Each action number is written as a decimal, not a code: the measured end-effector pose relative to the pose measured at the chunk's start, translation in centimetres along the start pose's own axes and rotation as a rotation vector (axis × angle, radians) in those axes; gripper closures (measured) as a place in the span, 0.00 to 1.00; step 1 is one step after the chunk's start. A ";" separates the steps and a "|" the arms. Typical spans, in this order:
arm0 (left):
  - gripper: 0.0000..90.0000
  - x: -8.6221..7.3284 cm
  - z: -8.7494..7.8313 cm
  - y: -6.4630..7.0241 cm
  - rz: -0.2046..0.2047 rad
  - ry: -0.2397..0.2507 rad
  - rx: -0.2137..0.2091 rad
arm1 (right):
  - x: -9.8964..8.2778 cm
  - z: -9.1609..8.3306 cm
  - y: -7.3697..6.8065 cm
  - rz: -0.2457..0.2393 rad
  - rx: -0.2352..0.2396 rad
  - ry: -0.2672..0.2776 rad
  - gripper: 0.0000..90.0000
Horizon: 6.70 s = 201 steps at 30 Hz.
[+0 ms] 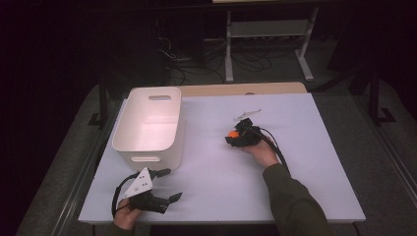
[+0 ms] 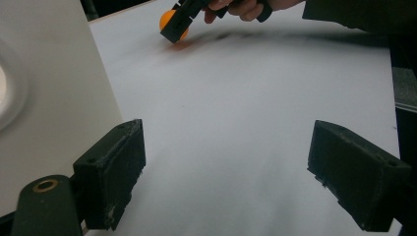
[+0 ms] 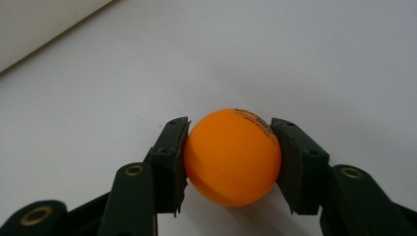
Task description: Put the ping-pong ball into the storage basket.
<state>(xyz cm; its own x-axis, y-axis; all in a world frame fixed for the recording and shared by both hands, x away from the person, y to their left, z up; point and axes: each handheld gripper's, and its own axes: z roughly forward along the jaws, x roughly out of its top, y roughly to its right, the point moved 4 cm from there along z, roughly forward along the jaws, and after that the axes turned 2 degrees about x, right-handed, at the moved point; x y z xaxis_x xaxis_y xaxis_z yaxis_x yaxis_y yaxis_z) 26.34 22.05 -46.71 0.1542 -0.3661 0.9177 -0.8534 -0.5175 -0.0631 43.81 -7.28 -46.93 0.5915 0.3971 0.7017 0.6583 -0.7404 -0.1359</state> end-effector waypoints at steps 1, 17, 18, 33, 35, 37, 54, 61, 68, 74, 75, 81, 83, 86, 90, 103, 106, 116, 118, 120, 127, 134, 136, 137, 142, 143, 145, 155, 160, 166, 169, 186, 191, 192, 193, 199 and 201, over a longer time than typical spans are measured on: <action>0.16 0.0 0.0 0.0 0.001 0.001 -0.001 | 0.0 0.0 -0.1 0.000 0.002 0.000 0.55; 0.16 0.0 0.0 0.0 0.001 -0.002 -0.002 | 0.3 -0.3 -1.4 -0.038 0.036 -0.002 0.55; 0.16 0.0 0.0 0.0 0.001 -0.002 -0.002 | 0.3 -0.3 -1.5 -0.038 0.039 -0.005 0.55; 0.16 0.0 0.0 0.0 0.000 0.000 -0.002 | 0.7 -0.2 -3.6 -0.083 0.084 -0.016 0.55; 0.16 0.0 0.0 0.0 0.001 0.000 -0.003 | 0.8 -0.2 -3.8 -0.087 0.090 -0.017 0.55; 0.16 0.0 0.0 0.0 0.000 0.000 -0.003 | 0.8 -0.2 -4.0 -0.093 0.096 -0.017 0.55; 0.16 0.0 0.0 0.0 -0.001 0.001 -0.003 | 0.9 0.2 -5.5 -0.116 0.133 -0.032 0.55; 0.16 0.0 0.0 0.0 -0.001 0.001 -0.003 | 0.9 0.4 -6.1 -0.134 0.147 -0.036 0.55; 0.16 0.0 0.0 -0.1 -0.002 0.001 -0.003 | 1.0 0.4 -6.8 -0.145 0.163 -0.039 0.55; 0.16 0.0 0.0 -0.1 -0.003 0.001 -0.003 | 1.1 0.4 -7.4 -0.155 0.177 -0.042 0.55; 0.16 0.0 0.0 -0.1 -0.004 0.000 -0.002 | 1.1 0.4 -7.5 -0.156 0.180 -0.042 0.55; 0.16 0.0 0.0 -0.1 -0.004 0.001 -0.002 | 1.2 0.5 -8.2 -0.170 0.193 -0.046 0.55; 0.16 0.0 0.0 0.0 -0.004 0.002 -0.002 | 1.2 0.5 -8.4 -0.171 0.199 -0.045 0.55; 0.16 0.0 0.0 -0.1 -0.004 0.001 -0.002 | 1.3 0.5 -8.8 -0.181 0.206 -0.045 0.55; 0.16 0.0 0.0 0.0 -0.004 0.001 -0.002 | 1.3 0.6 -9.3 -0.188 0.218 -0.047 0.55; 0.16 0.0 0.0 0.0 -0.004 0.002 -0.003 | 1.4 0.8 -11.1 -0.216 0.258 -0.058 0.55; 0.16 0.0 0.0 -0.1 -0.003 0.000 -0.003 | 1.4 0.9 -11.4 -0.223 0.268 -0.060 0.55; 0.16 0.0 0.0 -0.1 -0.005 0.005 -0.003 | 1.7 0.9 -12.4 -0.235 0.293 -0.070 0.55; 0.16 0.0 0.0 -0.1 -0.005 0.005 -0.003 | 1.8 0.9 -12.5 -0.248 0.299 -0.073 0.55; 0.16 0.0 0.0 -0.1 -0.005 0.006 -0.002 | 2.0 0.8 -12.6 -0.254 0.296 -0.075 0.55; 0.16 0.0 -0.1 -0.1 -0.005 0.005 -0.002 | 2.6 0.3 -12.7 -0.255 0.303 -0.072 0.55; 0.16 0.0 -0.1 -0.1 -0.005 0.007 -0.001 | 3.2 -0.2 -12.8 -0.266 0.310 -0.064 0.55; 0.16 0.0 -0.1 -0.1 -0.006 0.007 0.000 | 3.3 -0.3 -12.8 -0.271 0.313 -0.066 0.55; 0.16 0.0 -0.1 -0.1 -0.006 0.007 -0.001 | 3.4 -0.4 -12.8 -0.276 0.315 -0.065 0.55; 0.16 0.0 -0.1 -0.1 -0.006 0.006 -0.001 | 3.8 -0.8 -13.0 -0.280 0.324 -0.065 0.55; 0.16 0.0 -0.1 -0.1 -0.006 0.007 -0.001 | 3.9 -0.9 -13.0 -0.284 0.326 -0.064 0.55; 0.16 0.0 -0.1 -0.1 -0.006 0.006 -0.002 | 4.2 -1.1 -13.0 -0.285 0.329 -0.065 0.55; 0.16 0.0 -0.1 -0.1 -0.004 0.007 -0.002 | 5.0 -1.9 -13.1 -0.298 0.345 -0.071 0.55; 0.16 0.0 -0.1 -0.1 -0.006 0.004 -0.003 | 5.5 -2.3 -13.1 -0.307 0.349 -0.071 0.55; 0.16 0.0 -0.1 -0.1 -0.009 0.007 -0.004 | 6.3 -2.8 -13.2 -0.306 0.361 -0.069 0.55; 0.16 0.0 -0.1 -0.1 -0.007 0.008 -0.004 | 6.7 -3.1 -13.3 -0.309 0.364 -0.066 0.55; 0.16 0.0 -0.1 -0.1 -0.004 0.008 -0.002 | 9.2 -4.9 -13.4 -0.307 0.388 -0.028 0.55; 0.16 0.0 -0.1 -0.1 -0.005 0.008 -0.002 | 10.1 -5.4 -13.5 -0.312 0.393 -0.015 0.55; 0.16 0.0 -0.1 -0.1 -0.007 0.010 -0.002 | 10.3 -5.5 -13.5 -0.312 0.394 -0.012 0.55; 0.16 0.0 -0.1 -0.1 -0.007 0.010 -0.002 | 10.5 -5.6 -13.6 -0.316 0.393 -0.008 0.55; 0.16 0.0 -0.1 -0.1 -0.005 0.009 -0.002 | 11.7 -6.1 -13.9 -0.319 0.395 0.004 0.55; 0.16 0.0 -0.1 -0.1 -0.006 0.009 -0.002 | 12.1 -6.2 -14.1 -0.326 0.398 0.012 0.55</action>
<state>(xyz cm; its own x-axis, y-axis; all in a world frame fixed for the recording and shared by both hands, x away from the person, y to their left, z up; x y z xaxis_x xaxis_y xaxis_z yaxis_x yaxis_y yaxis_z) 26.36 22.18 -46.67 0.1544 -0.3559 0.9217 -0.8533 -0.5183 -0.0572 38.81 4.60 -32.15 0.3225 0.5652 0.7593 0.9352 -0.3145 -0.1630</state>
